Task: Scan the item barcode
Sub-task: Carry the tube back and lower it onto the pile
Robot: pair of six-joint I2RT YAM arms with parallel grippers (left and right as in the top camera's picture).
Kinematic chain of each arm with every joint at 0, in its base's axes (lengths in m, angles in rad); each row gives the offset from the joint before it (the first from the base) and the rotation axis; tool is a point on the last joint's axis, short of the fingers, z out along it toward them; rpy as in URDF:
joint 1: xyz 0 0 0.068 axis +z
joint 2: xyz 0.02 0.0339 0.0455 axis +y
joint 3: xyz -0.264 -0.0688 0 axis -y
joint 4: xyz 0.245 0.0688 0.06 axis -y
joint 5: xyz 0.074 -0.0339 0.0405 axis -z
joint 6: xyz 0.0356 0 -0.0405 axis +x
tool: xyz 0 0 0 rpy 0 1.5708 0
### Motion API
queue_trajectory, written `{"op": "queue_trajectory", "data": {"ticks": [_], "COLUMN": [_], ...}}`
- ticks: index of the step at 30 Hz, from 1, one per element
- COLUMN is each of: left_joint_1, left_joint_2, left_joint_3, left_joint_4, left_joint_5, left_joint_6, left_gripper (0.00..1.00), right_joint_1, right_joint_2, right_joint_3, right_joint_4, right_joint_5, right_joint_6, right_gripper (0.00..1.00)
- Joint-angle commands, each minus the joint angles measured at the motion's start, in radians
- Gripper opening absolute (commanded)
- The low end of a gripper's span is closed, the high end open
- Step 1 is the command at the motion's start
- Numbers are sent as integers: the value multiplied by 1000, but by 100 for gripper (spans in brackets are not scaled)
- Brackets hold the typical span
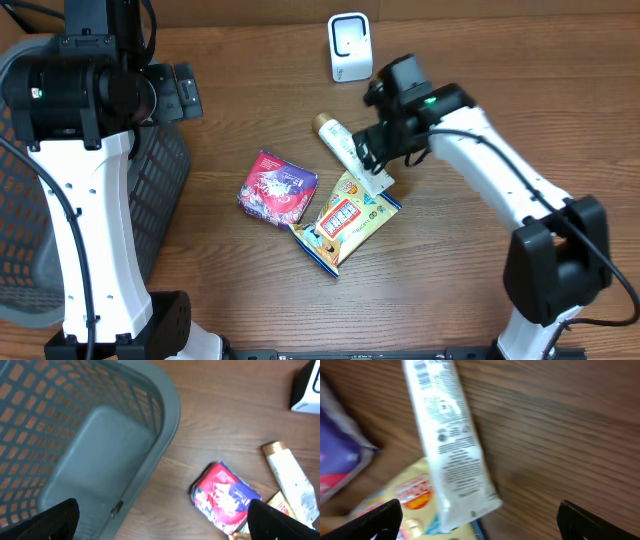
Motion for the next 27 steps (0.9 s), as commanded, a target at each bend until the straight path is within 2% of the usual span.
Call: {"op": "queue_trajectory", "data": {"ticks": [1, 3, 6, 8, 13, 16, 27], "left_joint_1": [5, 5, 5, 6, 6, 6, 6], "left_joint_2": [-1, -1, -1, -1, -1, -1, -1], "left_joint_3": [-2, -2, -2, -2, -2, -2, -2], "left_joint_4": [34, 48, 63, 68, 85, 92, 97], "left_joint_5": [-15, -15, -15, -23, -27, -25, -26], "left_joint_6": [13, 12, 12, 13, 12, 12, 12], "left_gripper": [100, 100, 100, 100, 100, 99, 100], "right_joint_1": [117, 158, 191, 205, 209, 209, 248], "right_joint_2": [6, 13, 15, 15, 16, 18, 158], "right_joint_3": [-1, -1, -1, -1, -1, -1, -1], "right_joint_4": [26, 53, 42, 30, -9, 14, 67], "right_joint_5": [379, 397, 252, 224, 479, 626, 595], "right_joint_6": [3, 3, -1, -47, 20, 9, -34], "right_gripper": [100, 100, 100, 100, 100, 100, 100]}}
